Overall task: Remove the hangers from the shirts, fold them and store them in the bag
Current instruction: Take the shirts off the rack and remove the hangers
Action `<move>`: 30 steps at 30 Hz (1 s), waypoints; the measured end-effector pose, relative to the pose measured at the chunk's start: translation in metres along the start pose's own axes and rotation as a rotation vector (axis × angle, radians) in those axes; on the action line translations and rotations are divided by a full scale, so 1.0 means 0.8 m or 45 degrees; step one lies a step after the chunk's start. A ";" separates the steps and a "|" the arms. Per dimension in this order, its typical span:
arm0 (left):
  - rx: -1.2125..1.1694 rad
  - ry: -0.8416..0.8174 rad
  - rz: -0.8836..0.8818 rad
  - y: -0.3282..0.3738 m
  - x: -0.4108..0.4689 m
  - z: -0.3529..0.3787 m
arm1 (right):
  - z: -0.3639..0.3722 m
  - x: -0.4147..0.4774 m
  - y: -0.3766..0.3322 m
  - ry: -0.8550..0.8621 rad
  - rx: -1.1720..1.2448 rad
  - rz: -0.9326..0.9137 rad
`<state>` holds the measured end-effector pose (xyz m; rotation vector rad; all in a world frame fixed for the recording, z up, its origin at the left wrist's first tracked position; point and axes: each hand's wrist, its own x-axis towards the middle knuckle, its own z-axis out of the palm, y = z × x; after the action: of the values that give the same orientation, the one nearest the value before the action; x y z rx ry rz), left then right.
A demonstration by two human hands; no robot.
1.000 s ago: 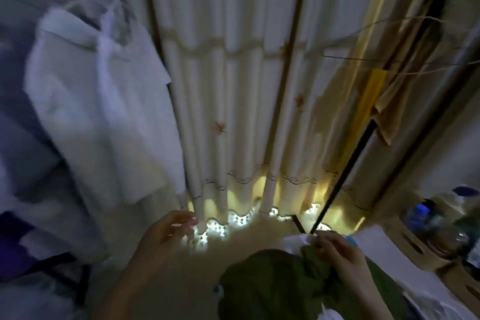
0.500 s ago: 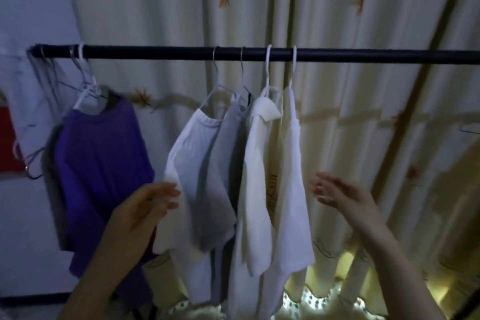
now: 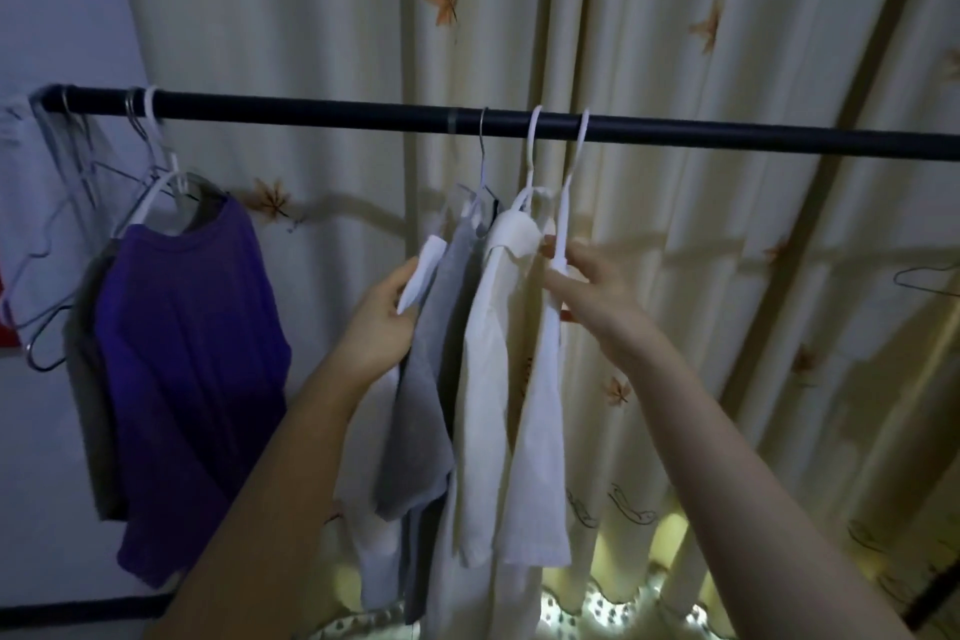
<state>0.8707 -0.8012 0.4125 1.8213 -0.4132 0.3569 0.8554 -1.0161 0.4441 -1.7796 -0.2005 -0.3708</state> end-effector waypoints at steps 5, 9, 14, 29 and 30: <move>-0.019 -0.100 0.096 0.017 0.013 0.028 | 0.010 0.013 -0.001 -0.150 -0.152 -0.075; -0.130 -0.165 0.038 0.019 0.013 0.044 | 0.001 0.046 -0.020 0.093 0.023 0.043; -0.315 -0.225 -0.049 0.018 0.007 0.046 | 0.014 0.083 -0.052 -0.074 0.184 0.263; -0.230 -0.080 0.101 0.008 0.008 0.007 | 0.014 0.060 -0.064 0.128 0.124 0.071; -0.178 -0.050 0.142 0.007 0.014 0.004 | 0.013 0.047 -0.061 0.113 0.115 0.077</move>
<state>0.8780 -0.8067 0.4212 1.6753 -0.5547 0.3606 0.8757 -0.9964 0.4995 -1.6726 -0.0987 -0.3908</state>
